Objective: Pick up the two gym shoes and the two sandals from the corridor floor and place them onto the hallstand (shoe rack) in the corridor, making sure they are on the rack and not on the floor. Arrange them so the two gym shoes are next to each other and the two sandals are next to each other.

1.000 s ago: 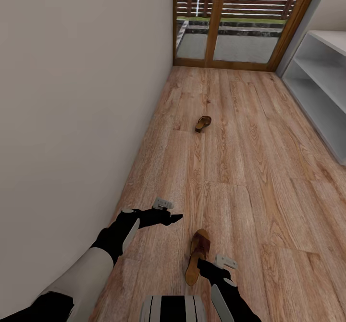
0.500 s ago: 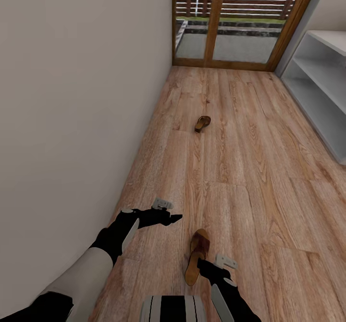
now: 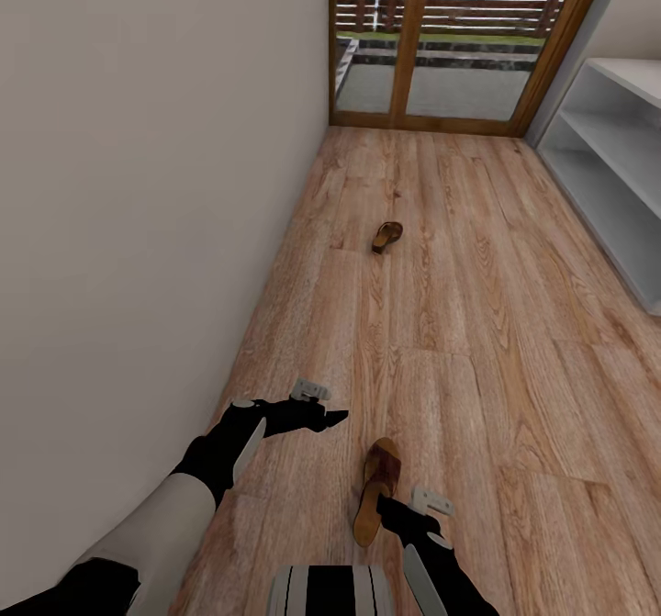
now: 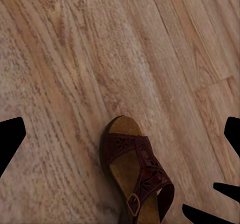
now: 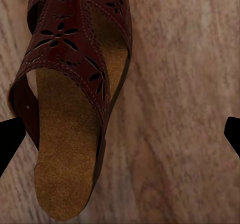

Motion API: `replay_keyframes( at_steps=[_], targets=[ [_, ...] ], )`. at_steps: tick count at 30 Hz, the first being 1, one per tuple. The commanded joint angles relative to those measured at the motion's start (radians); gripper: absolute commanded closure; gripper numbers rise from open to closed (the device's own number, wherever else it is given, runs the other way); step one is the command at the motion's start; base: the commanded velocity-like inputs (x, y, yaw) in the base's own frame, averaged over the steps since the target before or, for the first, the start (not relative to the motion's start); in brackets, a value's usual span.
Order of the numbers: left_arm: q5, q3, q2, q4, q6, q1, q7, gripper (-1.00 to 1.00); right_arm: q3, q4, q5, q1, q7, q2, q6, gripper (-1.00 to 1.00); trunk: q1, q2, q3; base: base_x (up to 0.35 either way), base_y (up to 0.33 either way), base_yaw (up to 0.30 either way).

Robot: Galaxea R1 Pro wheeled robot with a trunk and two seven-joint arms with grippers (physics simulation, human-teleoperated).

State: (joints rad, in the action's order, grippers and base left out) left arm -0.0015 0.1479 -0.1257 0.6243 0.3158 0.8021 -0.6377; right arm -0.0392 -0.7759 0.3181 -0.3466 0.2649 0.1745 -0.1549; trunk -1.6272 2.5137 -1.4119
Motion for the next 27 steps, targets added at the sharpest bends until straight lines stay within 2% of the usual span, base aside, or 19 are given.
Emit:
replay_keyframes(
  at_steps=[1,15,22,27],
  targets=[
    [0.000,-0.001,0.000,0.002,0.008,0.000,-0.003,-1.00,-0.002,-0.001,0.006,0.000,0.007,0.000,-0.004,-1.00,0.000,0.000,-0.001,0.000,0.000,0.000],
    [0.003,-0.003,-0.007,0.002,0.008,-0.001,-0.006,-1.00,-0.001,0.002,0.006,0.000,0.007,0.000,0.001,-1.00,0.000,0.000,-0.001,-0.020,0.030,0.000],
    [0.008,0.021,-0.012,0.002,0.010,0.000,-0.019,-1.00,-0.001,0.004,0.006,0.000,0.007,0.000,0.002,-1.00,0.000,0.000,-0.001,-0.014,0.028,0.000],
    [0.011,0.034,-0.018,0.002,0.012,0.000,-0.058,-1.00,-0.002,0.005,0.006,0.000,0.007,0.000,0.003,-1.00,0.000,0.000,-0.001,-0.003,0.007,0.000]
  ],
)
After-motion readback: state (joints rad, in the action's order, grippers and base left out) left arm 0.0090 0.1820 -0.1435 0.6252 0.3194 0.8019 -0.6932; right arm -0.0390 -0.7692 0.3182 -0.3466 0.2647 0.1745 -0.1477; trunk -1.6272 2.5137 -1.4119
